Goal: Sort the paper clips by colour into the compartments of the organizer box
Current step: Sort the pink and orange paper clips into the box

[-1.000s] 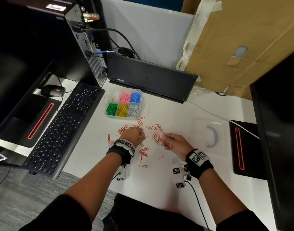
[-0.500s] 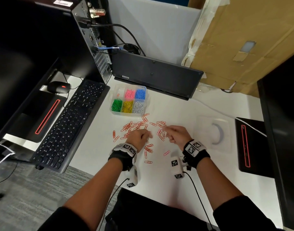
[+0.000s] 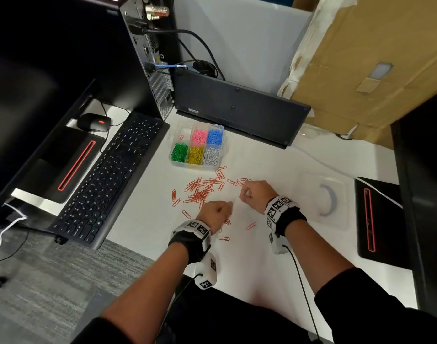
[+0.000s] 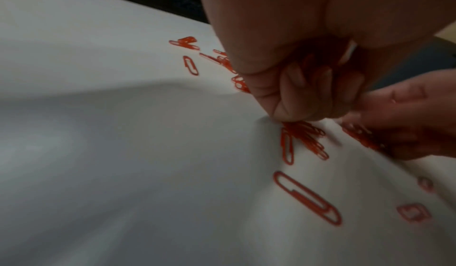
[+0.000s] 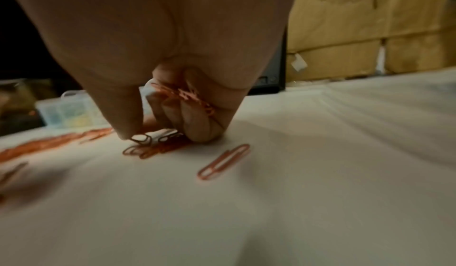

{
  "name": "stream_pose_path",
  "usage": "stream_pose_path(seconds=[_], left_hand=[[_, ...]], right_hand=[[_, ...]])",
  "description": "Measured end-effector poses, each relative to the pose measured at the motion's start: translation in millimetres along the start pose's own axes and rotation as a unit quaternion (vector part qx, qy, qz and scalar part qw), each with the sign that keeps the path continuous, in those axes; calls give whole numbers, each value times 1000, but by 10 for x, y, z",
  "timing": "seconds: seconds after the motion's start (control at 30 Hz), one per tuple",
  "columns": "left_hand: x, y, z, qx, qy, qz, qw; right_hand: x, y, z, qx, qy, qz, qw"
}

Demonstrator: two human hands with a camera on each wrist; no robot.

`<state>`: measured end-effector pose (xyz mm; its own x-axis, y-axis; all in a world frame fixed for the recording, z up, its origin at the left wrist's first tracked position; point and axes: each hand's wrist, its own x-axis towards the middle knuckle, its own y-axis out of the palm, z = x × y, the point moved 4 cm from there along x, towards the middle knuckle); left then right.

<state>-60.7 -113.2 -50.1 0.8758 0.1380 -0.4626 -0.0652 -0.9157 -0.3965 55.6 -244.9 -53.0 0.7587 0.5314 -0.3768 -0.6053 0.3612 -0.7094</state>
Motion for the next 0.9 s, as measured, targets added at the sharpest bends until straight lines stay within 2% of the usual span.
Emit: stream_pose_path(seconds=[0.1, 0.17, 0.2, 0.27, 0.37, 0.4, 0.43, 0.5, 0.57, 0.6, 0.63, 0.7, 0.73, 0.8, 0.9], left_hand=[[8, 84, -12, -4, 5, 5, 1000], [11, 122, -65, 24, 23, 9, 999], [10, 152, -94, 47, 38, 16, 998], [0, 247, -133, 105, 51, 41, 992], [16, 397, -153, 197, 54, 52, 978], [38, 436, -164, 213, 56, 48, 974], [53, 462, -186, 226, 61, 41, 971], [66, 490, -227, 242, 70, 36, 967], [89, 505, -242, 251, 75, 35, 965], [96, 507, -240, 250, 72, 36, 965], [105, 507, -234, 250, 71, 36, 965], [107, 490, -220, 257, 67, 37, 963], [103, 474, -216, 258, 68, 36, 963], [93, 415, -201, 236, 72, 21, 969], [92, 215, -194, 173, 58, -6, 983]], right_hand=[[-55, -67, -115, 99, 24, -13, 995], [-153, -117, -233, 260, 58, -16, 964], [-219, -128, -288, 355, 74, -14, 932], [-370, -140, -390, 517, 105, -14, 849], [-578, -148, -516, 674, 142, -27, 724], [-624, -150, -554, 704, 151, -28, 693], [-668, -166, -566, 724, 159, -29, 671], [-731, -176, -589, 731, 187, -32, 655], [-770, -165, -615, 700, 223, -46, 677], [-772, -156, -647, 658, 238, -57, 712], [-771, -157, -681, 584, 253, -68, 768], [-751, -180, -729, 348, 276, -74, 893], [-740, -199, -724, 226, 281, -79, 929], [-708, -238, -628, 95, 276, -98, 951], [-607, -190, -485, 77, 277, -101, 953]])
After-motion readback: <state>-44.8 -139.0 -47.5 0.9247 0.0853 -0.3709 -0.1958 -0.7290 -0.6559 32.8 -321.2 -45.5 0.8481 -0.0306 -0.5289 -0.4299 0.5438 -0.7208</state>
